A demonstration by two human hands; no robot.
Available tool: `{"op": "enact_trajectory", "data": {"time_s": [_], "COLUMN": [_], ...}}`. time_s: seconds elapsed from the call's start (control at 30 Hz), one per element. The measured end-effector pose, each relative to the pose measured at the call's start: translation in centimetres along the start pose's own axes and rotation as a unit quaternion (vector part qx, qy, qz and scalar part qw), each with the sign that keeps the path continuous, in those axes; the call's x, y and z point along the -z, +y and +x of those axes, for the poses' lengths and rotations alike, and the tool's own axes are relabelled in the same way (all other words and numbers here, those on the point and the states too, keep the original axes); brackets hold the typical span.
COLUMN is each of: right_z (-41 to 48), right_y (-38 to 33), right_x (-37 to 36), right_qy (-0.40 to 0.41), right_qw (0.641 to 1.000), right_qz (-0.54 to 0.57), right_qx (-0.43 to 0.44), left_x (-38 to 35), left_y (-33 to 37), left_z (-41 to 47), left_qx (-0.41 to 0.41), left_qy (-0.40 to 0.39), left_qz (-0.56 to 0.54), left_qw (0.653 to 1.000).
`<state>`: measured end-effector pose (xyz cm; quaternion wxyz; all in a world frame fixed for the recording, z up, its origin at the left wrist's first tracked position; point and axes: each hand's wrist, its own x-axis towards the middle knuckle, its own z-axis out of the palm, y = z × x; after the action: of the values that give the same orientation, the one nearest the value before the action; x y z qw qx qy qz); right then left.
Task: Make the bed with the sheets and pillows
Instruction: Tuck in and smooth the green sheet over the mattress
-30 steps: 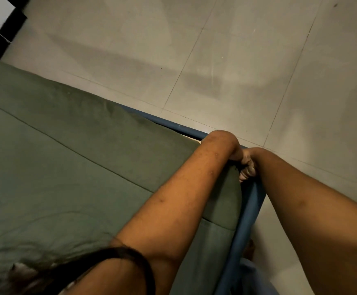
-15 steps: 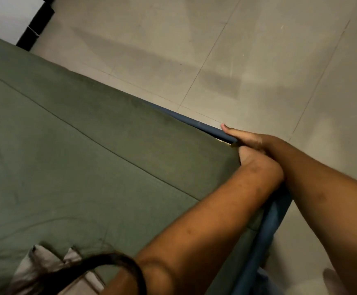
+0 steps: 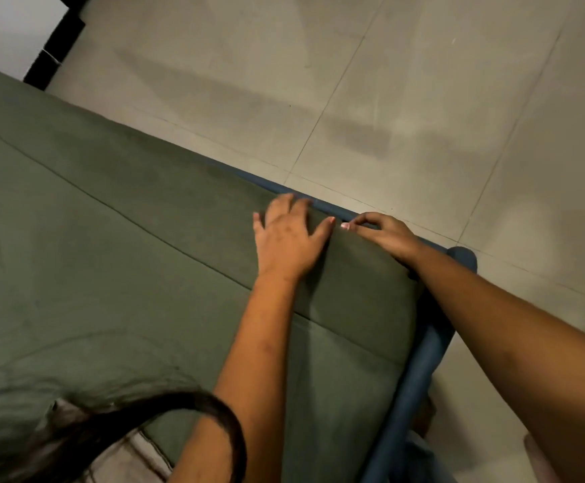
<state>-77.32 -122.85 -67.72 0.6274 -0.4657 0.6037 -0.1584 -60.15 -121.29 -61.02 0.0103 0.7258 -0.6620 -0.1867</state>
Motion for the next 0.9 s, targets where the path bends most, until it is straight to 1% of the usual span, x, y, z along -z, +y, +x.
{"op": "enact_trajectory", "data": {"time_s": [0.03,0.07,0.17,0.2,0.27,0.3,0.37,0.43,0.47,0.5,0.57,0.63,0.7,0.77,0.83,0.9], "right_z": [-0.2,-0.4,-0.7,-0.7,-0.6,-0.5,0.0,0.7,1.0,1.2,1.0,0.5,0.2,-0.2,-0.3,-0.4], "right_y": [0.0,-0.1,-1.1,-1.6,-3.1,-3.8,-4.6,-3.9,-3.3,-2.7,-1.6,-0.9,-0.6,-0.6,-0.9,-2.1], "right_x": [0.3,0.5,0.8,0.9,0.8,0.6,0.3,0.1,0.1,0.2,0.7,1.1,1.3,1.0,1.0,0.9], "right_qy": [-0.016,-0.044,-0.137,-0.148,-0.156,-0.145,-0.124,-0.097,-0.086,-0.078,-0.072,-0.070,-0.077,-0.079,-0.052,-0.037], "right_qw": [1.000,0.998,0.980,0.978,0.972,0.968,0.962,0.957,0.957,0.961,0.976,0.989,0.991,0.992,0.991,0.991], "right_qz": [0.002,0.012,0.067,0.040,-0.075,-0.126,-0.198,-0.257,-0.268,-0.263,-0.202,-0.132,-0.096,-0.093,-0.127,-0.124], "right_qx": [-0.015,-0.033,-0.128,-0.143,-0.157,-0.160,-0.142,-0.092,-0.063,-0.042,-0.023,-0.023,-0.042,-0.040,-0.003,0.021], "left_x": [-0.2,-0.6,-1.8,-1.9,-1.9,-1.9,-1.9,-2.0,-2.0,-2.1,-2.2,-2.2,-2.2,-2.2,-2.4,-2.3], "left_y": [-0.7,-0.7,0.0,0.1,0.0,0.0,-0.2,-0.3,-0.4,-0.5,-0.6,-0.7,-0.7,-0.7,-0.5,-0.4], "left_z": [0.3,0.4,0.0,0.0,0.2,0.3,0.7,1.3,1.5,1.6,1.8,1.9,2.2,2.1,2.2,2.2], "left_qx": [0.032,0.047,0.040,0.041,0.049,0.053,0.056,0.055,0.056,0.057,0.060,0.064,0.070,0.075,0.076,0.077], "left_qy": [0.000,0.003,0.018,0.026,0.020,0.008,-0.023,-0.049,-0.059,-0.064,-0.074,-0.088,-0.091,-0.090,-0.091,-0.092], "left_qz": [-0.001,-0.013,-0.031,-0.039,-0.045,-0.048,-0.054,-0.055,-0.054,-0.051,-0.051,-0.048,-0.049,-0.043,-0.036,-0.032], "left_qw": [0.999,0.999,0.999,0.998,0.998,0.997,0.997,0.996,0.995,0.995,0.994,0.993,0.992,0.992,0.992,0.992]}}
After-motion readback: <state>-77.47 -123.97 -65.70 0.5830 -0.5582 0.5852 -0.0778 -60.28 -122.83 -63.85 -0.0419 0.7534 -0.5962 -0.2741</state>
